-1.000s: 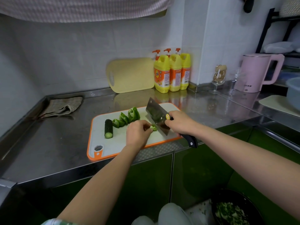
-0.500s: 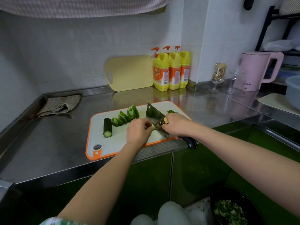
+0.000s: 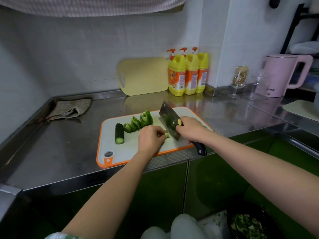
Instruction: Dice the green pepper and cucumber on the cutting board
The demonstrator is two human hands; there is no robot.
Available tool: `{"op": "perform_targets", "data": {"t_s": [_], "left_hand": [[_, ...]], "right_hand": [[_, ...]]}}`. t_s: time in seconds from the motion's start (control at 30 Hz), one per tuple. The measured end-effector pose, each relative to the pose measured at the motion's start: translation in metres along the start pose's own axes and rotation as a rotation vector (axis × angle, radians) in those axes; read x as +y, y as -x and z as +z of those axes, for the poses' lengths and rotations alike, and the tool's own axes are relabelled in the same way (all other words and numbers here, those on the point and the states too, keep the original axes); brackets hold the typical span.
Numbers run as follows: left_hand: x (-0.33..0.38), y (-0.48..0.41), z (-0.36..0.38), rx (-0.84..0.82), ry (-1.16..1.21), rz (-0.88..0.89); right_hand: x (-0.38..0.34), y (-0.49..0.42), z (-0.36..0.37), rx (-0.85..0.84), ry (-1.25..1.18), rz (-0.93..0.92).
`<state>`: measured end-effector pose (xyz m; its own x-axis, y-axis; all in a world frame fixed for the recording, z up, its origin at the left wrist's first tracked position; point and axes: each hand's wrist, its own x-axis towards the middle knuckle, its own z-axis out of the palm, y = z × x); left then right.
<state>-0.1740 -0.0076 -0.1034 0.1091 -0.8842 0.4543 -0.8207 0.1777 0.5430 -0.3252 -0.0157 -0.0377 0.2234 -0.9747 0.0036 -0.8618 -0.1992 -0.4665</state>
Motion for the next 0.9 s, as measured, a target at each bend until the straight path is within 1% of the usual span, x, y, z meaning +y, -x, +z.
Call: {"op": "perform_targets", "data": {"t_s": [0.07, 0.17, 0.53, 0.73, 0.9], "left_hand": [[0.001, 0.0, 0.0, 0.002, 0.0, -0.004], [0.003, 0.0, 0.001, 0.008, 0.001, -0.008], [0.004, 0.001, 0.0, -0.011, 0.014, -0.011], [0.003, 0.002, -0.001, -0.04, -0.018, 0.043], [-0.002, 0.002, -0.004, -0.047, 0.012, 0.029]], "right_hand": [[-0.001, 0.005, -0.006, 0.001, -0.008, -0.018], [-0.003, 0.01, -0.008, -0.041, 0.036, -0.035], [-0.006, 0.018, -0.002, -0.134, 0.056, 0.015], [-0.017, 0.003, 0.009, -0.081, 0.14, 0.019], [-0.006, -0.005, 0.013, -0.045, -0.008, 0.061]]}}
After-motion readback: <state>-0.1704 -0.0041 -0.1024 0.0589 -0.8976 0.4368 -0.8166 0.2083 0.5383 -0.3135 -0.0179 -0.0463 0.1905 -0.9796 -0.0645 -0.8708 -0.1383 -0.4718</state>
